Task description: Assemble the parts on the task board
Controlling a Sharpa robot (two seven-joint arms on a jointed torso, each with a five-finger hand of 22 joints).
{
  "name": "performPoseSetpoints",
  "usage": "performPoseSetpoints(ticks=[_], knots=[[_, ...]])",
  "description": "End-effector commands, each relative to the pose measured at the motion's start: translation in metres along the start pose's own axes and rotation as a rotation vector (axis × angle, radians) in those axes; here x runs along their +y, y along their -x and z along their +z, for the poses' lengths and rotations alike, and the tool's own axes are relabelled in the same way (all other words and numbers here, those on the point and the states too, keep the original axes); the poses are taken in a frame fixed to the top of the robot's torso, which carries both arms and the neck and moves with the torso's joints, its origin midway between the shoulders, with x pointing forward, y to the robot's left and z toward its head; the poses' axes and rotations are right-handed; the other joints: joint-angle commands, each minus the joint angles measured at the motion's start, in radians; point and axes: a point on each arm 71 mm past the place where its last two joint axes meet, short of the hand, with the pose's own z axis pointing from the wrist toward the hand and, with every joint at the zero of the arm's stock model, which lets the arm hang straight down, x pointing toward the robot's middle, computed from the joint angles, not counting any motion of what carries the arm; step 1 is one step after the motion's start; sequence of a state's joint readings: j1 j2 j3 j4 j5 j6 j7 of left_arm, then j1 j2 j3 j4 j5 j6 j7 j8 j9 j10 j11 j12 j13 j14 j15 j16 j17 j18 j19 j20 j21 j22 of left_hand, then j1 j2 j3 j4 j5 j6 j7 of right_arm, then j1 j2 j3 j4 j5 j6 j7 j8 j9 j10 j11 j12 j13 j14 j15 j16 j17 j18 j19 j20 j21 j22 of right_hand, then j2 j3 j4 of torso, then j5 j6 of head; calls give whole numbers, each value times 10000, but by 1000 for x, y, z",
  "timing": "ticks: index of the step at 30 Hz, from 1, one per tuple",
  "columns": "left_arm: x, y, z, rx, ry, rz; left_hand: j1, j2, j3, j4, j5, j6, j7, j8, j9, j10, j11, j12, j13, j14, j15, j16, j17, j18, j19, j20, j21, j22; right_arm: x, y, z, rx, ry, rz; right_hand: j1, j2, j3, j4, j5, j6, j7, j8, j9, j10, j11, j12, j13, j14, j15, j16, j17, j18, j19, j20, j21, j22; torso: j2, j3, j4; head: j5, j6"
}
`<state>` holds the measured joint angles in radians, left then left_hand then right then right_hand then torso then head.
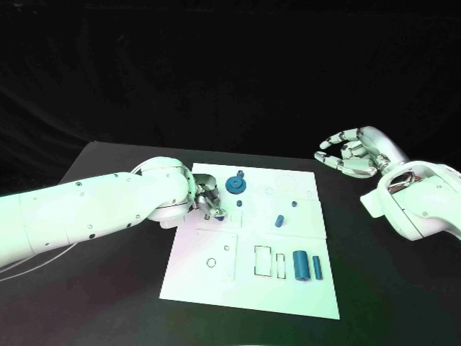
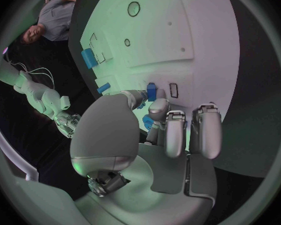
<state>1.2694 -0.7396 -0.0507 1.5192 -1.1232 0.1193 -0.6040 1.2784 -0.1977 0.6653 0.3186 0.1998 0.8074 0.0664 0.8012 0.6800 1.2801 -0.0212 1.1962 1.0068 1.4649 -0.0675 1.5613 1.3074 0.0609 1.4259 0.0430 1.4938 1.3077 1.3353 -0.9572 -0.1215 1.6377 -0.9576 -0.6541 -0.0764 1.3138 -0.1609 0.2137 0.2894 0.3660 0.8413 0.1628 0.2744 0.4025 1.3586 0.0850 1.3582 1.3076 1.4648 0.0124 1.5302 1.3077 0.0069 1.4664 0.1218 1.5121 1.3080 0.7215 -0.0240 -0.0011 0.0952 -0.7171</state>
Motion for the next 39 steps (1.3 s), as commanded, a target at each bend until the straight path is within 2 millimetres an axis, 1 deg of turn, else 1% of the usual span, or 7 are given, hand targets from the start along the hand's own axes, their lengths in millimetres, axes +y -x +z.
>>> performPoseSetpoints(ticks=[1, 19, 25, 27, 29, 31, 39], knots=[[-1, -3, 0, 229, 1, 216, 3, 82, 1245, -1193, 11, 154, -146, 41, 1293, 62, 22, 18, 1, 1037, -53, 52, 2563, -170, 55, 12, 33, 688, 1, 0, 0, -16, 167, -80, -55, 41, -54, 13, 20, 73, -12, 65, 10, -24, -63, 2, 174, 797, -63, -31, 1515, 127, 567, -86, -57, 2113, -5, 0, 3, -4, -8], [-1, -3, 0, 313, 50, 377, -141, -6, 1319, -1272, -17, 172, -162, 71, 1348, 86, 10, 17, -34, 1055, -64, 86, 2620, -180, 89, 5, 51, 739, 1, 0, -1, -23, 161, -80, -75, 51, -58, 10, 15, 78, -15, 68, 11, -24, -65, 2, 174, 798, -64, -30, 1520, 127, 568, -87, -57, 2114, 1, 5, 6, -16, -25], [-1, -4, 0, 338, 58, 402, -509, -62, 1276, -1203, -61, 315, -223, 145, 1424, 203, -30, 136, 90, 1059, -96, 95, 2634, -202, 162, -8, 89, 842, 1, 1, -1, -29, 153, -80, -75, 51, -58, 10, 15, 78, -15, 68, 11, -24, -65, 2, 174, 798, -64, -30, 1520, 127, 568, -87, -57, 2114, -1, 9, -3, -13, -32], [-1, -3, 0, 336, 63, 402, -705, -91, 1157, -1128, -79, 371, -252, 168, 1452, 217, -53, 154, 94, 1059, -113, 95, 2634, -205, 171, -15, 92, 854, 1, 1, -1, -28, 149, -81, -84, 53, -61, 10, 11, 79, -16, 69, 11, -30, -65, -5, 167, 800, -65, -28, 1527, 126, 569, -88, -55, 2116, -1, 11, 0, -17, -31], [-1, -3, 1, 330, 67, 400, -1032, -107, 848, -937, -124, 449, -275, 186, 1481, 227, -69, 176, 102, 1059, -127, 95, 2634, -206, 177, -26, 92, 863, 1, 1, -2, -22, 142, -82, -86, 53, -62, 10, 10, 79, -16, 69, 11, -18, -66, 7, 181, 806, -65, -17, 1554, 119, 585, -88, -33, 2133, 0, 16, 3, -19, -41], [-2, -3, 1, 321, 67, 396, -1200, -46, 606, -811, -134, 484, -291, 178, 1497, 231, -84, 198, 118, 1059, -144, 95, 2634, -211, 195, -35, 98, 888, 0, 1, -2, -20, 136, -83, -87, 53, -62, 10, 10, 80, -16, 69, 11, -14, -66, 11, 185, 812, -65, -7, 1580, 110, 607, -88, -3, 2157, -2, 12, 6, -25, -34], [-3, -3, 1, 323, 62, 401, -1411, -8, 125, -615, -130, 542, -311, 155, 1523, 243, -102, 240, 150, 1059, -163, 95, 2634, -221, 229, -54, 111, 936, 0, 1, -2, -23, 131, -82, -105, 58, -67, 15, 4, 81, -15, 70, 11, -23, -66, 1, 174, 810, -65, -11, 1569, 115, 597, -88, -19, 2145, -6, 13, 3, -20, -44]])
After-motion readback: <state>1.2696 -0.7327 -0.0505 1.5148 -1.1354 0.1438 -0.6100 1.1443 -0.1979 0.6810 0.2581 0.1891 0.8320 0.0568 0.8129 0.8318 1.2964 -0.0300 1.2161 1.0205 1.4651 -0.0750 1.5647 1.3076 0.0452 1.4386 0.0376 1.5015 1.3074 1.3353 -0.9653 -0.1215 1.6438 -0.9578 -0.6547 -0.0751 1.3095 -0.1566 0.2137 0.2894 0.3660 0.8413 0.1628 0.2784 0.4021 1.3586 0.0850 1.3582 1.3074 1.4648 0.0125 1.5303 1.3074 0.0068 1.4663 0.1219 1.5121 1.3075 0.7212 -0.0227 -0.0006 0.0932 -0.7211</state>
